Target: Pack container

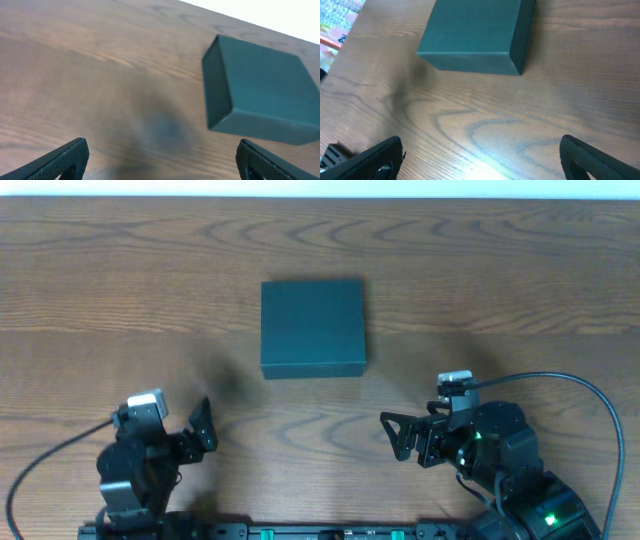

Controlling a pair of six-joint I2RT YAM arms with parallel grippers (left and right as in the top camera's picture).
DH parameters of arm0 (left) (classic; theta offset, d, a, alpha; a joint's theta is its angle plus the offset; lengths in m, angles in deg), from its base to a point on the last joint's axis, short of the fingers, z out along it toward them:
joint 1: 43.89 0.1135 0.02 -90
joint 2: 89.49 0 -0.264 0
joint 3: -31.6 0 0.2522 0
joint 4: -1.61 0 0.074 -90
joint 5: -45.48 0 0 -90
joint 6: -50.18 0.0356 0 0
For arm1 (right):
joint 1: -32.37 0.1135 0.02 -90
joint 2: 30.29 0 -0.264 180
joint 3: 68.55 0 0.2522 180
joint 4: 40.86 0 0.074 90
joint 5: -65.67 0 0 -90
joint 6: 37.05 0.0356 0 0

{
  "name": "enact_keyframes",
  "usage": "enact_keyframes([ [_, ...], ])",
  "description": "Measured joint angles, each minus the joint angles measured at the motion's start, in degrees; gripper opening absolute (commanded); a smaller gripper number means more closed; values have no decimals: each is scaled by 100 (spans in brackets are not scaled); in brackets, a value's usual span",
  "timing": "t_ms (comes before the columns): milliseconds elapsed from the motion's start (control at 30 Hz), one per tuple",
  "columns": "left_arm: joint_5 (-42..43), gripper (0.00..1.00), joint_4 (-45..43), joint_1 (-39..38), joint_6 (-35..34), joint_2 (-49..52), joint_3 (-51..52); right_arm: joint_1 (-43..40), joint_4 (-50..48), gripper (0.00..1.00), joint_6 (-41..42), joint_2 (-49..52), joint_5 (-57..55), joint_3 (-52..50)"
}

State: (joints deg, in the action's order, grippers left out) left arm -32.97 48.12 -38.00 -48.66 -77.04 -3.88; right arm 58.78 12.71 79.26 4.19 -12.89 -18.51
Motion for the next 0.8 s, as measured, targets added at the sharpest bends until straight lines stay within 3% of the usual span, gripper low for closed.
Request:
enact_keyframes([
  [333, -66, 95, -42, 50, -212, -1110, 927, 0, 4, 99, 0, 0, 0, 0],
  [800, -35, 95, -254, 44, -208, -1182, 1263, 0, 4, 99, 2, 0, 0, 0],
])
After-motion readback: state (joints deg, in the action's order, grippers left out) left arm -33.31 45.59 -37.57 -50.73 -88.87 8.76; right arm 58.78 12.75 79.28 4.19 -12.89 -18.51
